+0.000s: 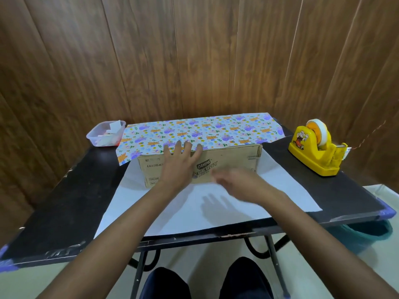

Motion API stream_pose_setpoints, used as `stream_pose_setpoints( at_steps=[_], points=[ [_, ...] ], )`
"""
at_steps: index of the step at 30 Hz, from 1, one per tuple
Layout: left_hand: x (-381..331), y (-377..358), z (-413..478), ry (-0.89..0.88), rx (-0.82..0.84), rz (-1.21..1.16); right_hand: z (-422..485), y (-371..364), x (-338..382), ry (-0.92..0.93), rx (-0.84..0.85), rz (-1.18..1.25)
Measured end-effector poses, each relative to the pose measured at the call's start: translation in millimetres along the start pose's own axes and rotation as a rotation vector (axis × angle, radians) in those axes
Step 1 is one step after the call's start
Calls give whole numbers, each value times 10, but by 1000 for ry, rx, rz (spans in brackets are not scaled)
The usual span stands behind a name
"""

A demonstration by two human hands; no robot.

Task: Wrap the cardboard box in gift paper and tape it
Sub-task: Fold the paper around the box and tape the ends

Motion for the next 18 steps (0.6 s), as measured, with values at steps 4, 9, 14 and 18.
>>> stream_pose_setpoints(
  at_steps=[4, 9, 14, 18],
  points=[
    [-6, -28, 7, -25, 12, 12, 664, 205, -220, -102, -331, 39],
    [10, -68, 18, -21, -19, -7, 925, -32, -461, -257, -182, 5],
    [9, -78, -8, -7, -30, -33, 758, 145, -475, -215, -467, 199],
    [22, -81, -28, 22, -57, -65, 263, 262, -740, -488, -1140, 501]
  ],
)
Point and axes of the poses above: each hand's wrist, its own z-axis towards the middle knuckle, its own y-axis out of the back of the hand, x = y × z, the point moved 4 cm from there along z, towards the middle knuckle, and after that the axes turned 13 degrees about z, right-handed, at the moved point
